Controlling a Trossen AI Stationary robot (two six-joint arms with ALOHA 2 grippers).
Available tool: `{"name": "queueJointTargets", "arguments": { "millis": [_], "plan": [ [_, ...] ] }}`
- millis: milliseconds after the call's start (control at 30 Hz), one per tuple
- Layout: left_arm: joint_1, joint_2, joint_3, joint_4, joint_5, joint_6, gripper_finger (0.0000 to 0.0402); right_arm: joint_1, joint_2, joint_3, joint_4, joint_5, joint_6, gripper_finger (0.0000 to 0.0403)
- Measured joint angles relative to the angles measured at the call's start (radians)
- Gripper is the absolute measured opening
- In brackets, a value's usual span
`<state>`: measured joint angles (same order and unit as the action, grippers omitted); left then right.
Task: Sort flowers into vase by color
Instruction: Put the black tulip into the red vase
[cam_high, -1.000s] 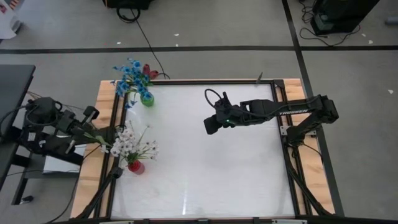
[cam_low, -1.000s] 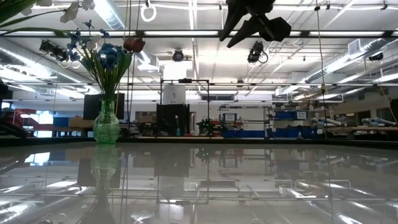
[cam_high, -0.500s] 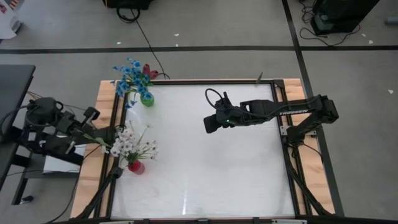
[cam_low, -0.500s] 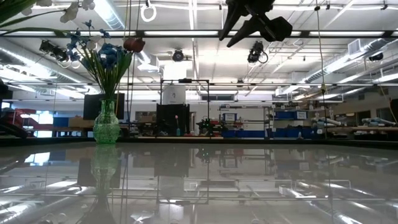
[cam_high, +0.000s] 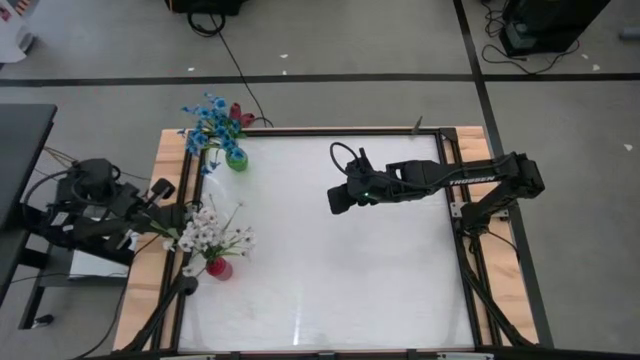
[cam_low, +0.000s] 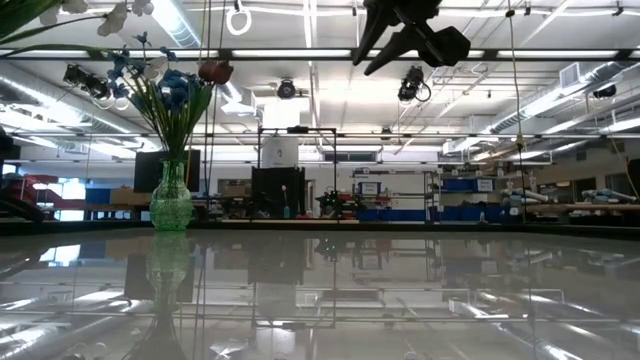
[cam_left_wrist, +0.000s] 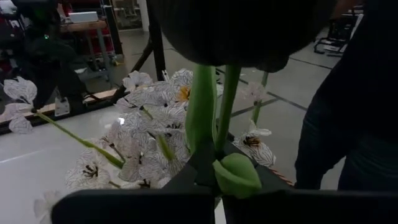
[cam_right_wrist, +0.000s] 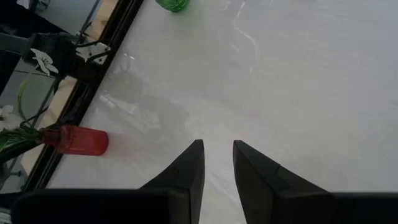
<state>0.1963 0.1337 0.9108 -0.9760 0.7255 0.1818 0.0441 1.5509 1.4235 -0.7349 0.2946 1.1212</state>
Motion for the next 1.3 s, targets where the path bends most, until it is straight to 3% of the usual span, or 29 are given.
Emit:
{"name": "queueJointTargets", "arguments": {
  "millis": [467,633,767,1300],
  "plan": [
    [0.003,0.124,-0.002,0.019,-0.011,-0.154,0.0009,-0.022,0.0,0.0,0.012,-0.008,-0.058,0.0078],
    [0.003,0.176,-0.002,-0.031,0.053,-0.137,0.0009,-0.023,0.0,0.0,0.018,-0.008,-0.075,0.0078],
    [0.003,0.183,-0.002,-0.045,0.101,-0.079,0.0009,-0.023,0.0,0.0,0.018,-0.008,-0.088,0.0078],
    [0.002,0.187,-0.002,-0.257,0.106,0.16,0.0009,-0.024,0.0,0.0,0.018,-0.008,-0.163,0.0077]
  ]
}}
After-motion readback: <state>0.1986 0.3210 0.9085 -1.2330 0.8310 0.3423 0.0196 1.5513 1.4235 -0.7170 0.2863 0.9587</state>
